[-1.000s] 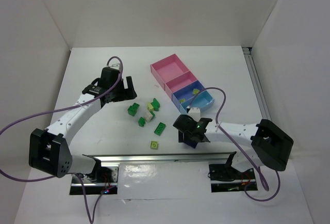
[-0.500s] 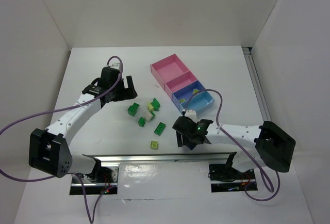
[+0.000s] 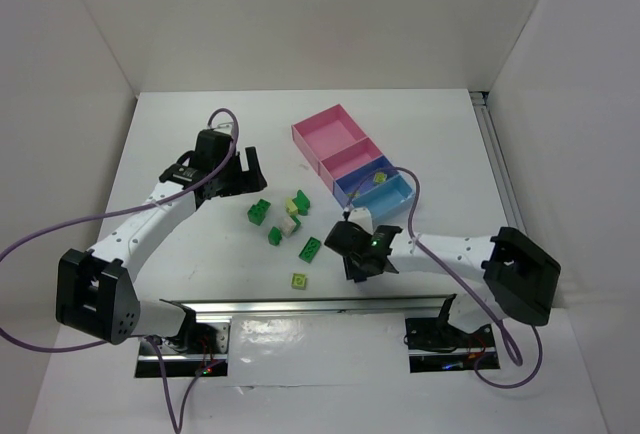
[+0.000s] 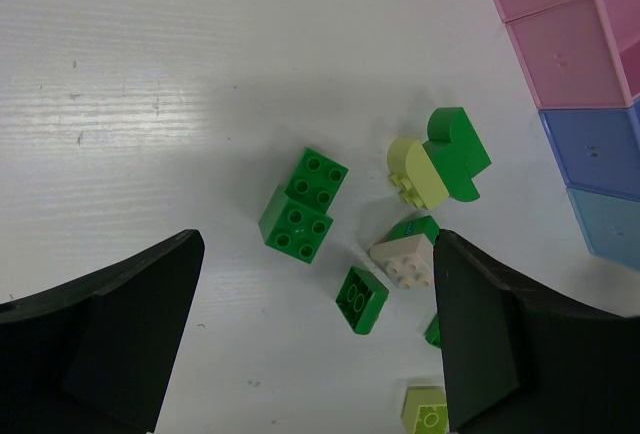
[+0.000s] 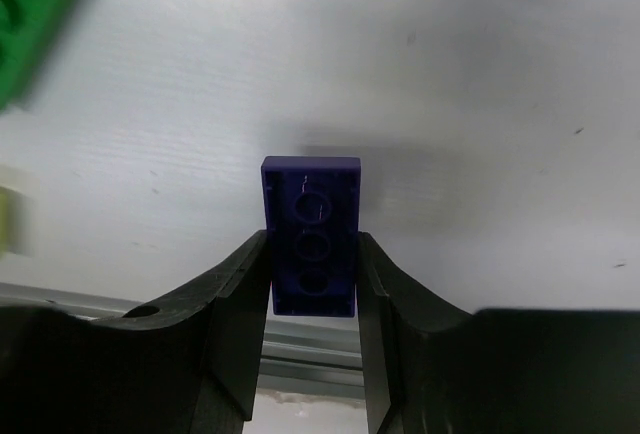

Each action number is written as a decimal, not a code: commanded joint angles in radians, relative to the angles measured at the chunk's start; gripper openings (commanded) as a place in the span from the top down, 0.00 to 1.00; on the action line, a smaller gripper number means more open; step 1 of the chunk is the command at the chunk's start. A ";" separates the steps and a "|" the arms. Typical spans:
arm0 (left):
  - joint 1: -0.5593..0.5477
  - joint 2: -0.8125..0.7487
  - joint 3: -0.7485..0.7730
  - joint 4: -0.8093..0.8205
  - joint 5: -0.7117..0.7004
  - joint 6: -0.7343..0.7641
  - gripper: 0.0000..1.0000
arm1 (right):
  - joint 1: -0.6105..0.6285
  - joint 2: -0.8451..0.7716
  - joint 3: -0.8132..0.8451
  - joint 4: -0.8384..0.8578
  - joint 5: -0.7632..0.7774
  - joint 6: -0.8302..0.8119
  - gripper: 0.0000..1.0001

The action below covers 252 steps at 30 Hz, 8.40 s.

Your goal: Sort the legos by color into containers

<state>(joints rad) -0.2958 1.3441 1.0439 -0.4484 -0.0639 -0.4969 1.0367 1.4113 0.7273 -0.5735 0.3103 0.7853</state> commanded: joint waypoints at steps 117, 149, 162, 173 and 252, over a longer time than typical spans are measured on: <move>0.017 -0.111 0.011 -0.078 -0.204 0.015 0.02 | -0.276 0.355 0.646 0.327 0.118 -0.318 0.28; 0.122 -0.083 -0.007 -0.055 -0.068 -0.051 0.03 | 0.187 0.380 0.399 0.063 -0.079 0.086 0.53; 0.122 -0.062 0.068 -0.087 0.067 -0.042 0.03 | 0.139 0.279 0.630 -0.256 0.162 0.023 0.73; 0.101 0.053 0.087 -0.105 0.162 -0.051 0.03 | -0.304 0.104 0.581 -0.148 0.032 -0.156 0.71; 0.040 0.222 0.242 -0.147 0.182 0.104 0.02 | -0.448 0.225 0.687 -0.075 -0.079 -0.494 0.28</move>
<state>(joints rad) -0.2523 1.5551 1.2400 -0.5785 0.1108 -0.3939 0.5678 1.6581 1.3720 -0.6712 0.2672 0.2966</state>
